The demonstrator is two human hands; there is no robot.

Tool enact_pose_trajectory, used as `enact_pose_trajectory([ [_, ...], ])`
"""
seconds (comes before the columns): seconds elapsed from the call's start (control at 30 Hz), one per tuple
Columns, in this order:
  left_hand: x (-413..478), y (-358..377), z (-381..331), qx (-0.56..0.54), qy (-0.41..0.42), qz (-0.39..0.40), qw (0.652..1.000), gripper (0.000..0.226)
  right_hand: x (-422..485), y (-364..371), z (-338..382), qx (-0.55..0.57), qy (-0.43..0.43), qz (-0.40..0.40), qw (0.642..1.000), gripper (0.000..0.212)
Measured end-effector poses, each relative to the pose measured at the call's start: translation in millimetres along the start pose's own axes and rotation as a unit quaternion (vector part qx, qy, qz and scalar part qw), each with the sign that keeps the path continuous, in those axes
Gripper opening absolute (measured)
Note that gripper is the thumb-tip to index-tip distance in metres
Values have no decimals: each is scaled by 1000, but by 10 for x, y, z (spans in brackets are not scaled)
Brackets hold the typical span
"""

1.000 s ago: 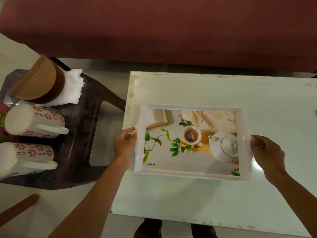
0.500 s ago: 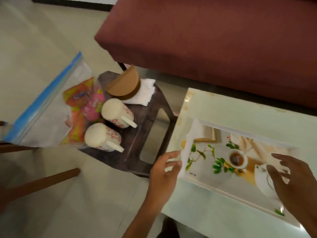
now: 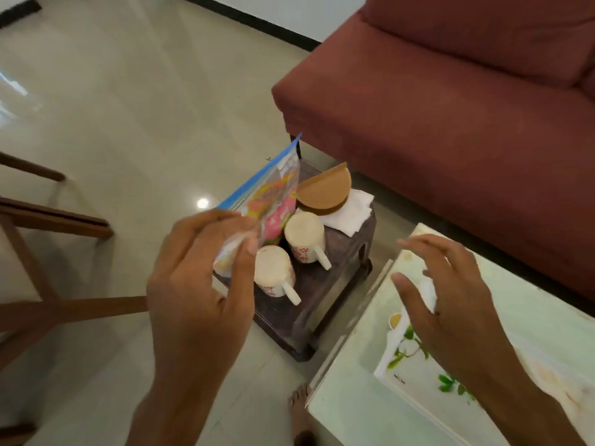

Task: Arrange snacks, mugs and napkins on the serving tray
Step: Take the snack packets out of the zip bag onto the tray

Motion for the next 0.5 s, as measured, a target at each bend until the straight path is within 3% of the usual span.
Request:
enact_pose_trajectory([
  [0.2, 501, 466, 496, 94, -70, 116, 986, 45, 468, 560, 369, -46, -61, 59, 995, 41],
  [0.5, 758, 828, 932, 57, -134, 139, 980, 23, 791, 1154, 467, 11, -66, 93, 993, 46],
])
Point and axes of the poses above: each hand's wrist, its own x-axis towards the middle knuckle, its own y-axis out of the palm, z = x × y, the point moved 5 cm from there along x, towards the middle knuckle, and after that the axes turned 12 degrees about x, right-handed, at the moved point
